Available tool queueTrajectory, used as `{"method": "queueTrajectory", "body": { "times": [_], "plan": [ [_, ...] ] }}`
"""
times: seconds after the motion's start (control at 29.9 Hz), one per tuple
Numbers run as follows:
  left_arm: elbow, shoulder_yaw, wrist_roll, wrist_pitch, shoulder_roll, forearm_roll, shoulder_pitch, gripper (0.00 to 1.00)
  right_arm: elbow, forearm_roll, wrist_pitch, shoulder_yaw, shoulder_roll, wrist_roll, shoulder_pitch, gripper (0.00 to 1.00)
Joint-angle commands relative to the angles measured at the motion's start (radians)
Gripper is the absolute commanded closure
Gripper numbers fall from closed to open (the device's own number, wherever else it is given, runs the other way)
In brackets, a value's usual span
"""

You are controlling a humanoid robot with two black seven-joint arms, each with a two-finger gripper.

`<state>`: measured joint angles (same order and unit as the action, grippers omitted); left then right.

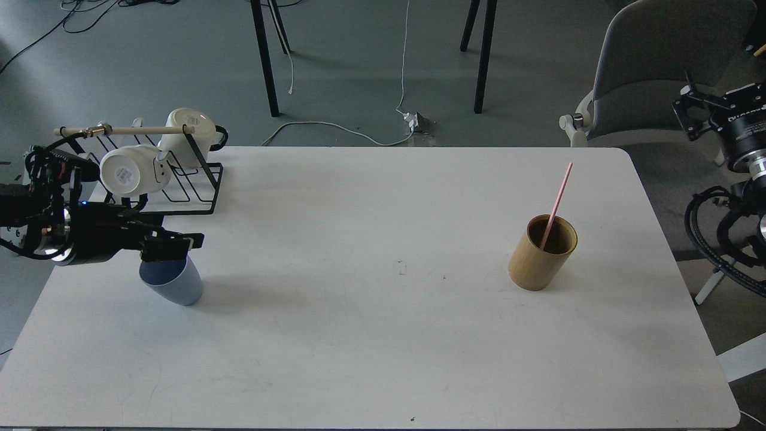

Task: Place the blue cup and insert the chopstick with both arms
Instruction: 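Close the left gripper around the light blue cup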

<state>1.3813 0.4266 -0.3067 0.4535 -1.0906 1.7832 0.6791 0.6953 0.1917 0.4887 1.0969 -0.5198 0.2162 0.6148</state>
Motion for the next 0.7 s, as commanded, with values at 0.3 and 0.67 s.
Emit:
{"method": "queueTrajectory", "body": {
  "times": [0.3,0.67],
  "plan": [
    [-0.231,-0.187,-0.009,-0.09,0.063,0.01,0.007,0.15,-0.036,0.0,0.0,0.0,-0.005,0.002,-0.004,0.0],
    [-0.28,-0.187,-0.063,-0.121,0.103,0.01,0.007,0.63,-0.036,0.0,0.0,0.0,0.007,0.002,-0.003,0.0]
  ]
}}
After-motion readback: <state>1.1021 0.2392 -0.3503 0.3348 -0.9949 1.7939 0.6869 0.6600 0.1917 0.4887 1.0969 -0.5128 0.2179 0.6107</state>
